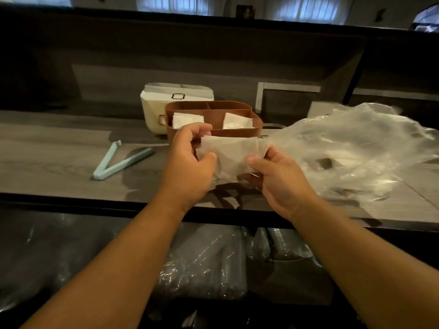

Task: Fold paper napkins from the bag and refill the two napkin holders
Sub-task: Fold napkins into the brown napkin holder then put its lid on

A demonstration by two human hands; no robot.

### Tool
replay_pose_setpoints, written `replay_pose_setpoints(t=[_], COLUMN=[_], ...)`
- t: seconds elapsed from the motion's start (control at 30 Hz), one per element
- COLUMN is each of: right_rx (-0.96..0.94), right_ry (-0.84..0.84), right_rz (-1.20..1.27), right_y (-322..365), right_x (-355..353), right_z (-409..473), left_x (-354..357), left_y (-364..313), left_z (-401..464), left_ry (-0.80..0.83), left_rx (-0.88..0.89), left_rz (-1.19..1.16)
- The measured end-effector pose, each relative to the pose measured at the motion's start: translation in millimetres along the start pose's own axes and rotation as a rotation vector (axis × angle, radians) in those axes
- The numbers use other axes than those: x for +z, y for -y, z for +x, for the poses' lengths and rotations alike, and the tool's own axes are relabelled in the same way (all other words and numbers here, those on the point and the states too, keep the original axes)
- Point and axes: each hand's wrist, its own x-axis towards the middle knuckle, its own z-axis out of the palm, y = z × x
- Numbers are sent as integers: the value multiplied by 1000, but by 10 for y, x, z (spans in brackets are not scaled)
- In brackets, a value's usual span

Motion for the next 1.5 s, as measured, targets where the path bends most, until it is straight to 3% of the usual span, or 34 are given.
replay_pose_setpoints(t=[0.13, 0.37, 0.77, 0.93, 1.13, 1.3, 1.4, 1.5], right_rx=[-84, -168, -160, -128, -249, -395, -444, -438], right_ry=[-1, 20, 8, 0, 35, 49, 116, 226], right_rz=[-311, -576, -564, -608, -561, -869, -1112, -1362], right_y=[-119, -162, -148, -197, 409, 1074, 1261, 1342], right_x=[164, 262, 327, 349, 367, 574, 650, 661], right_z=[-7, -96, -49, -52, -33, 393, 703, 962], left_x=[-233, -213, -246, -209, -354, -436, -377, -241], left_y=[71, 79, 100, 92, -369, -913, -996, -923], left_z=[-106, -142, -152, -189, 50, 599, 853, 1051], left_ry=[105, 176, 28, 99, 85, 91, 197, 307], left_rx=[-41, -67, -92, -118, -58, -84, -166, -317], left_rz=[162, 274, 192, 289, 281, 432, 533, 494])
